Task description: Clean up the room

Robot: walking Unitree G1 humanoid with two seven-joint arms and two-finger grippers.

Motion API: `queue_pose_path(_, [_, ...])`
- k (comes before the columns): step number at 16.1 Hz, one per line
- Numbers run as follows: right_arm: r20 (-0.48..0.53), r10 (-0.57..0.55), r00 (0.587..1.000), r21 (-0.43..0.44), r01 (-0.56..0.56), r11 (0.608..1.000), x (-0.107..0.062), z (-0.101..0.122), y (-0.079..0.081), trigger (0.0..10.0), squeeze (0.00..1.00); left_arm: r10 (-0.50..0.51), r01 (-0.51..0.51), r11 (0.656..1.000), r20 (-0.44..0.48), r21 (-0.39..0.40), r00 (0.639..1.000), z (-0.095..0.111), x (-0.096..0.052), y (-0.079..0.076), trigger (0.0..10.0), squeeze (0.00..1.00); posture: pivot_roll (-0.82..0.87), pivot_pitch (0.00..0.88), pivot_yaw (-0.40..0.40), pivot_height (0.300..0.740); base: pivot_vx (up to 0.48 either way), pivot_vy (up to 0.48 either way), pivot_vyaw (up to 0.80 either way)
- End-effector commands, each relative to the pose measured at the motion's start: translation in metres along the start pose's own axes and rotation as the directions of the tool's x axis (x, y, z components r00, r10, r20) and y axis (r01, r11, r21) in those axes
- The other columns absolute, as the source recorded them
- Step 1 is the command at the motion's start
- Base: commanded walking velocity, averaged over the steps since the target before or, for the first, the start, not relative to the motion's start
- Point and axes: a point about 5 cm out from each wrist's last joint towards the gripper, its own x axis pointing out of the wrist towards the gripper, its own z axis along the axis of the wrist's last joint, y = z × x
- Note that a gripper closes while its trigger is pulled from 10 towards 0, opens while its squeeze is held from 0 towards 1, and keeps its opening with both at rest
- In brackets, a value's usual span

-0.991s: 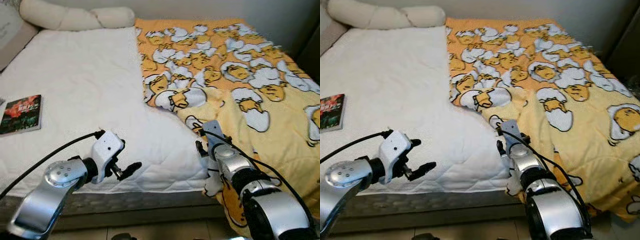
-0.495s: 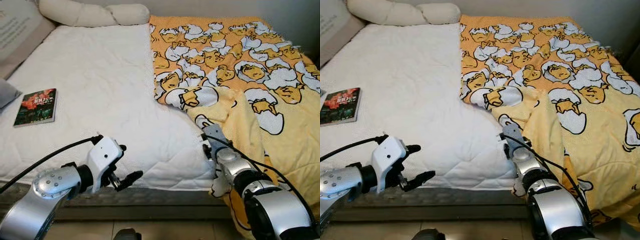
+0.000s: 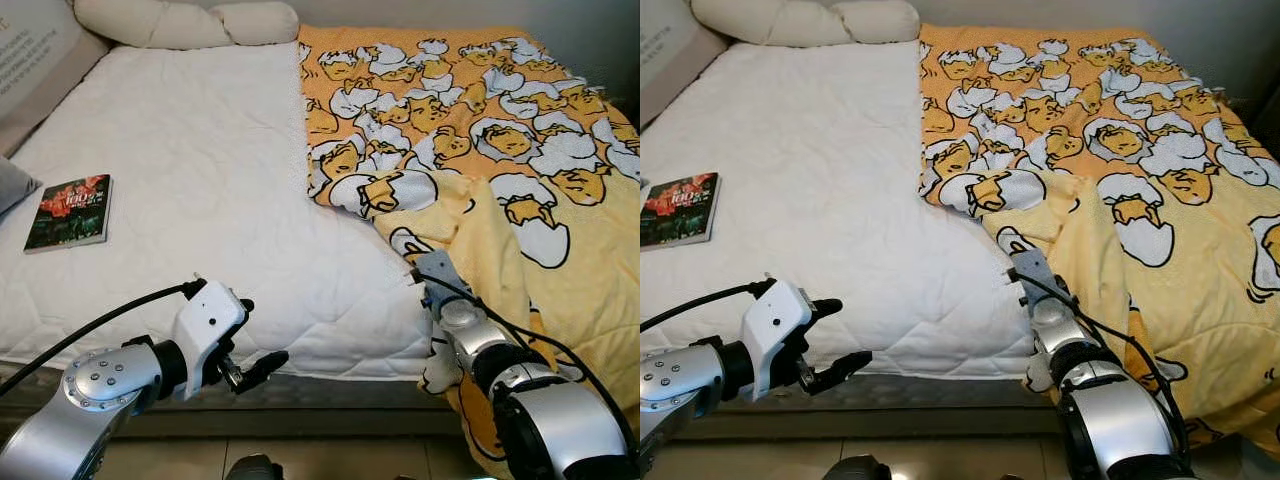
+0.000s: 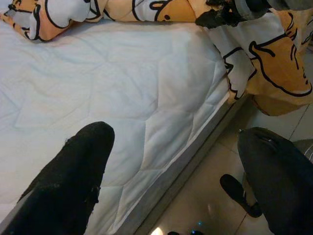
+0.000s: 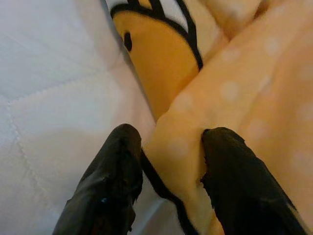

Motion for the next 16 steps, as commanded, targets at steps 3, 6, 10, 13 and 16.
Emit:
queue_pose_path(3, [-0.045, -0.032, 0.998, 0.003, 0.032, 0.999, 0.001, -0.011, -0.014, 0.2, 0.0, -0.004, 0.004, 1.0, -0.011, 0.012, 1.0, 0.001, -0.005, -0.002, 10.0, 0.44, 0.24, 0.081, 0.019, 0.74, 0.0, 0.0, 0.0])
queue_pose_path(6, [-0.061, -0.048, 0.997, 0.053, 0.052, 0.997, 0.002, -0.013, -0.021, 0.0, 0.0, -0.011, 0.011, 1.0, -0.016, 0.011, 1.0, 0.001, -0.006, -0.003, 10.0, 0.44, 0.24, 0.088, 0.021, 0.74, 0.0, 0.0, 0.0])
queue_pose_path(10, [-0.062, -0.04, 0.997, 0.069, 0.045, 0.997, 0.002, -0.014, -0.023, 0.0, 0.0, -0.018, 0.018, 1.0, -0.02, 0.009, 1.0, 0.0, -0.006, -0.004, 10.0, 0.44, 0.24, 0.082, 0.02, 0.74, 0.0, 0.0, 0.0])
queue_pose_path(13, [-0.044, -0.029, 0.999, 0.071, 0.032, 0.997, 0.002, -0.011, -0.023, 0.0, 0.0, -0.014, 0.014, 1.0, -0.014, 0.015, 1.0, 0.001, -0.003, -0.001, 10.0, 0.44, 0.23, 0.05, 0.014, 0.74, 0.0, 0.0, 0.0])
queue_pose_path(16, [0.001, 0.026, 1.0, 0.105, -0.026, 0.994, 0.002, -0.007, -0.022, 0.0, 0.0, 0.0, 0.0, 1.0, -0.001, 0.023, 1.0, 0.002, 0.001, 0.001, 10.0, 0.44, 0.22, 0.01, 0.002, 0.74, 0.0, 0.0, 0.0])
